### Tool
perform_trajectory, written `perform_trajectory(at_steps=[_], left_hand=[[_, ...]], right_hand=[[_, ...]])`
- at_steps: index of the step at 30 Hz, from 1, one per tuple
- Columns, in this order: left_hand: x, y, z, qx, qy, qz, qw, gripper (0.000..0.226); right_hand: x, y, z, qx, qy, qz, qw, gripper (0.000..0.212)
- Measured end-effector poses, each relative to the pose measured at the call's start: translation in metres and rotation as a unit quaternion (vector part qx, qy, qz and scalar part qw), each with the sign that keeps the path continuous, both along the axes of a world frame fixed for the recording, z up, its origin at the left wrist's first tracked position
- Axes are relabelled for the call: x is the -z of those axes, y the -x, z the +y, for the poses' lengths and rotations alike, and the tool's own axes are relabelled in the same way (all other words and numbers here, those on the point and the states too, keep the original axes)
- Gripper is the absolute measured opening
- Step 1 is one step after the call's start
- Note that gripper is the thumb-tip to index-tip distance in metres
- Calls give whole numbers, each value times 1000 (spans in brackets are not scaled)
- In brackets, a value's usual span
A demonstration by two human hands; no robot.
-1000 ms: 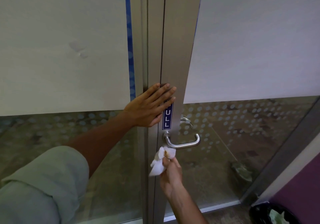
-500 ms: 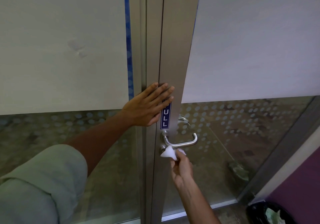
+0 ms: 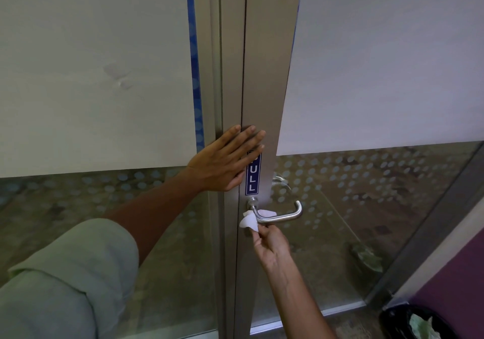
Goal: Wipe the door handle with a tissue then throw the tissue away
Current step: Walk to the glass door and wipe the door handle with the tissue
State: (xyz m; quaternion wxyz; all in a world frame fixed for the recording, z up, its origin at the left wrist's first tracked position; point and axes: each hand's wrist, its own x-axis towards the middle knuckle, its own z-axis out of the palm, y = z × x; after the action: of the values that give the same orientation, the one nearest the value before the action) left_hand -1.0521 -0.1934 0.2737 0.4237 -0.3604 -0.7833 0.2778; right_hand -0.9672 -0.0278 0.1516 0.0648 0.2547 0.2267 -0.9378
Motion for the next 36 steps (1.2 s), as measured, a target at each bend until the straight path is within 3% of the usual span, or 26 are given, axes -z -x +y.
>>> perform_trajectory(at_steps=[9,14,19,25,31,36], left_hand=[[1,1,0,3,-1,7,1000,76],[2,3,0,1,0,5,1000,75],[2,2,0,-5,4,6,1000,74],[0,1,0,-8,3,-2,1000,76],[0,0,0,-11,5,2,1000,75],[0,-1,0,-5,2,11,1000,75]], right_hand=[[14,3,37,10,2,39,999,48],[9,17,74,13,-47,32,998,57],[3,41,97,-3,-15,39,999,50],[6,58,104,17,-85,54,995,38],[17,54,123,99,-71,114,986,61],[8,30,136,68,-54,173,981,35]])
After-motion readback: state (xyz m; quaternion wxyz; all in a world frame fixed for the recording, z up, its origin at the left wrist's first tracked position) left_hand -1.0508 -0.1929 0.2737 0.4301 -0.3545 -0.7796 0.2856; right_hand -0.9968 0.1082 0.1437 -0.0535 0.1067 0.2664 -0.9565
